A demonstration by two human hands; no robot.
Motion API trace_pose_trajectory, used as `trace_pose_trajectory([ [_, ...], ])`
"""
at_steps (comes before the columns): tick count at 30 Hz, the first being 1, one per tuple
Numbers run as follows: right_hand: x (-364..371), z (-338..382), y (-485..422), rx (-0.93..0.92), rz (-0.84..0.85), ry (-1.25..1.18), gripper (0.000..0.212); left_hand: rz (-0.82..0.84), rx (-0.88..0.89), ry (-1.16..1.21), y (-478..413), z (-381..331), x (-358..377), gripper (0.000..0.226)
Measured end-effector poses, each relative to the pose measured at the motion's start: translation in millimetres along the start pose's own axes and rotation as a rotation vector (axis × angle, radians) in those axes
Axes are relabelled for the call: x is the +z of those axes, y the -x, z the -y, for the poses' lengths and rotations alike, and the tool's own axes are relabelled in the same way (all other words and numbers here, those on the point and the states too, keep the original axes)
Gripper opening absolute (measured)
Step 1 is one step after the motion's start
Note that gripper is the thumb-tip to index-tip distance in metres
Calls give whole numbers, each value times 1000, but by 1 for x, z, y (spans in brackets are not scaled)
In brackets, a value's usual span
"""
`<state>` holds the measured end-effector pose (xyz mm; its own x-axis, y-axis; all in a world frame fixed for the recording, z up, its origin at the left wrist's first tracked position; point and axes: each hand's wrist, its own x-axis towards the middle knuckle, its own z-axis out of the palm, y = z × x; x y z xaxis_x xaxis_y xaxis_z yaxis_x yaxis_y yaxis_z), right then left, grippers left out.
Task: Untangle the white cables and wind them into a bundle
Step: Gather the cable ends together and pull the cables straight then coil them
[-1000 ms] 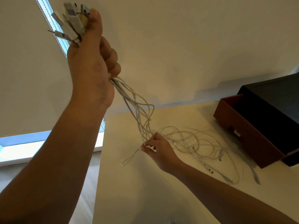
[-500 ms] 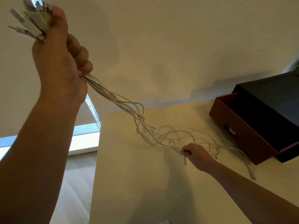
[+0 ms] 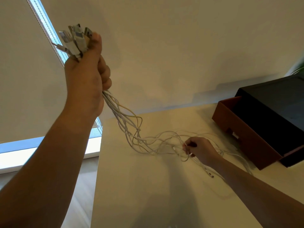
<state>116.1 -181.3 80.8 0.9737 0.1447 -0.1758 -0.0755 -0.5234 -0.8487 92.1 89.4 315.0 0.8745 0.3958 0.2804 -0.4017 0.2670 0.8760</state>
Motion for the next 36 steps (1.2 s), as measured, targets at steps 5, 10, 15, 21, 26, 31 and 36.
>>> trace_pose_trajectory([
  [5,-3,19,-2,-86,13,-26,7,2,-14,-20,2,4,1,50],
  [10,-7,50,1,-143,14,-192,15,-18,-70,-94,4,10,-1,48],
  [15,-5,97,14,-286,113,-210,14,211,-189,-454,21,45,8,31],
  [21,-15,127,23,-325,149,-238,19,612,-369,-889,40,72,7,36],
  [26,-23,128,21,-261,184,-304,23,699,-361,-1060,37,72,6,24],
  [31,-26,121,14,-215,218,-186,30,538,-231,-1043,28,70,-2,25],
  [36,-36,95,8,-145,363,-204,35,348,-131,-951,9,52,-15,23],
])
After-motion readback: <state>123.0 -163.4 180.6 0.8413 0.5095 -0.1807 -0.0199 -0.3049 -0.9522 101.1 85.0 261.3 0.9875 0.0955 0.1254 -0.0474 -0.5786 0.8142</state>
